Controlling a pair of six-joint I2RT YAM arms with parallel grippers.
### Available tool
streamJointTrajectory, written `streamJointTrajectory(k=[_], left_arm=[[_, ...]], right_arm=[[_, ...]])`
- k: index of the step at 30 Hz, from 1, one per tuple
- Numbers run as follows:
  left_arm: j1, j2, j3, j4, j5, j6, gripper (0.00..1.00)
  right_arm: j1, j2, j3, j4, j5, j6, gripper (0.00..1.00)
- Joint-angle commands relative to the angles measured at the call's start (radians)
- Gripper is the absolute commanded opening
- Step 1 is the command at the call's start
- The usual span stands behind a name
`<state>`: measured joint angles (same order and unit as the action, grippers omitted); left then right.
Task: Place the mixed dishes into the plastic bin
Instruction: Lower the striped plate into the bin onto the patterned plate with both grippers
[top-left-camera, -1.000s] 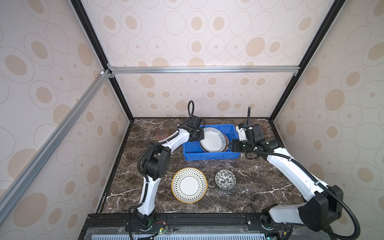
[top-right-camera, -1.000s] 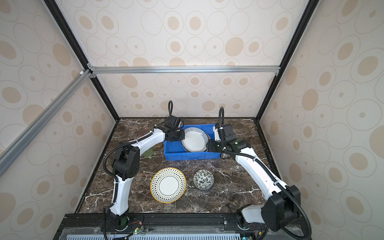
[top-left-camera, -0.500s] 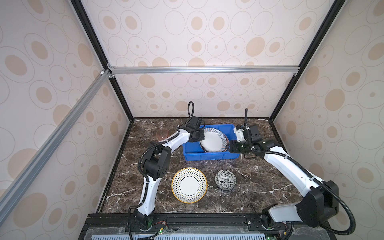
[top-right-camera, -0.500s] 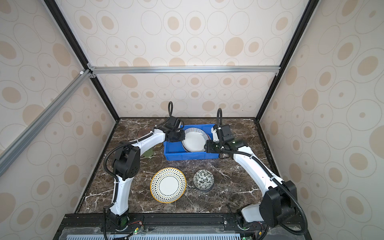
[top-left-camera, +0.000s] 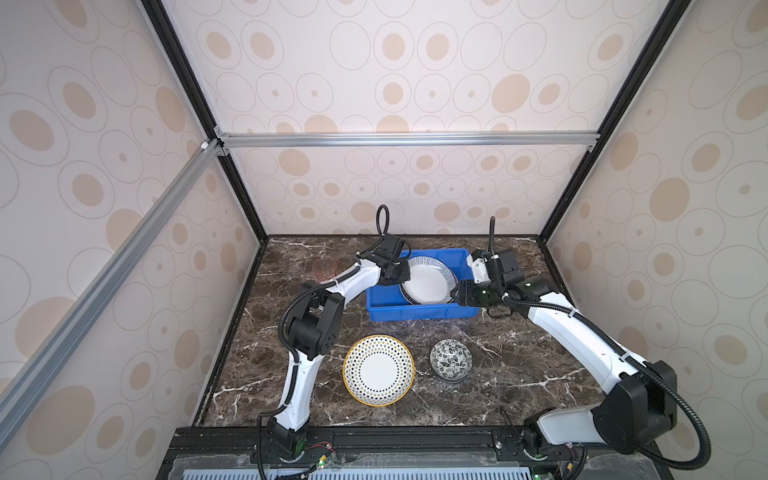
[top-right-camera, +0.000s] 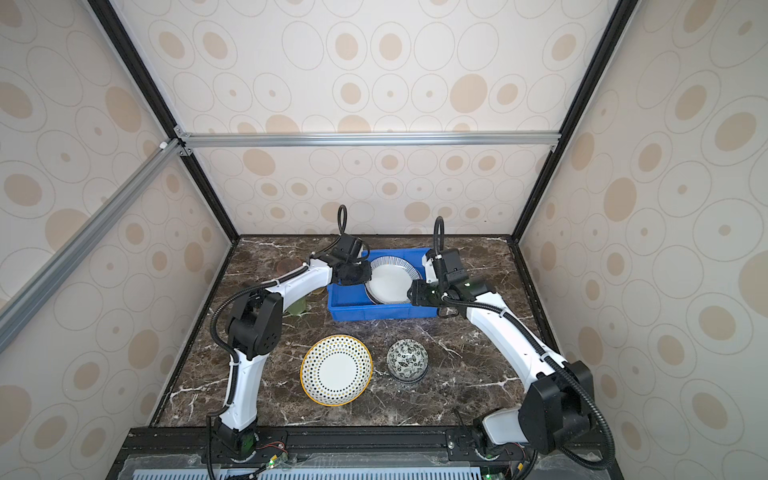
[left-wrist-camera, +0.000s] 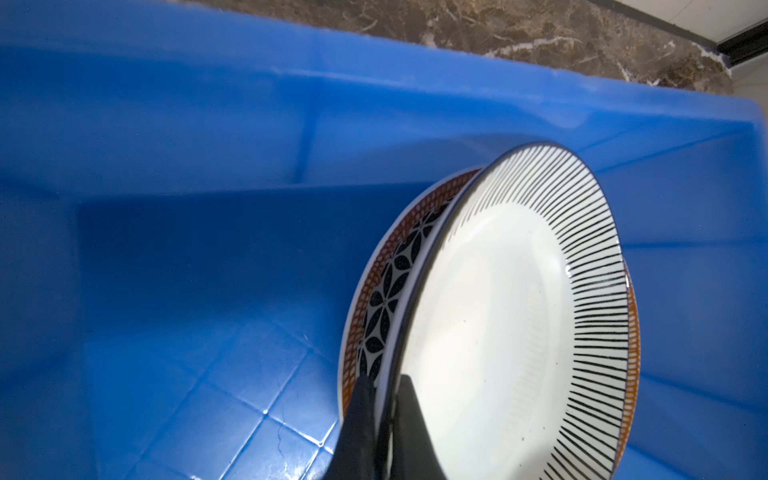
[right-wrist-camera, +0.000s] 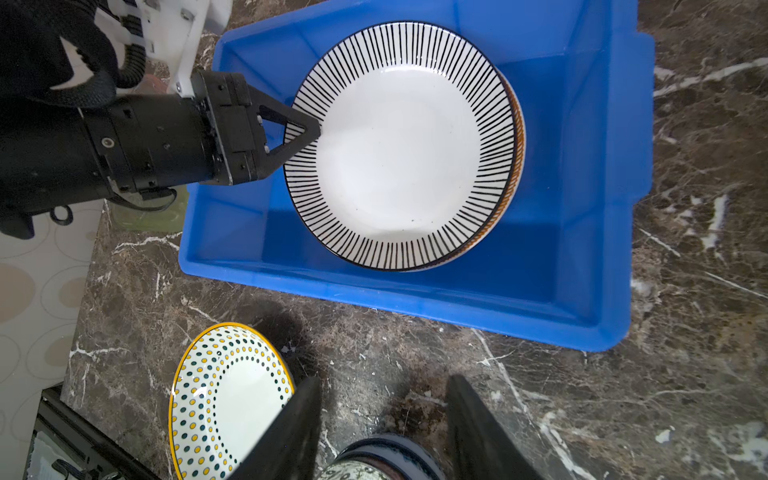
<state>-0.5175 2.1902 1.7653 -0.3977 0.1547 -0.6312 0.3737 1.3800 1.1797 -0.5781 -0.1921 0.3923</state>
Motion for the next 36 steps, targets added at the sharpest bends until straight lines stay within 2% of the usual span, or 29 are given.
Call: streamJointTrajectory(k=[1,22,36], left_arm=[[-0.016,0.025,-0.02,-0.013,-0.021,0.01,0.07],[-0.017,0.017,-0.097,0.003,-0.02,0.006,0.15],[-0.018,0.008,-0.092,0.0,-0.026,0.004,0.19]], right_arm=[[-0.005,-0.01,0.009,-0.005,-0.015,0.011,0.52],[-0.004,-0.012,-0.01,-0.003,-0.047,0.029,0.53],[-0.004,-0.004,-0.016,0.004,-0.067,0.031,0.54]])
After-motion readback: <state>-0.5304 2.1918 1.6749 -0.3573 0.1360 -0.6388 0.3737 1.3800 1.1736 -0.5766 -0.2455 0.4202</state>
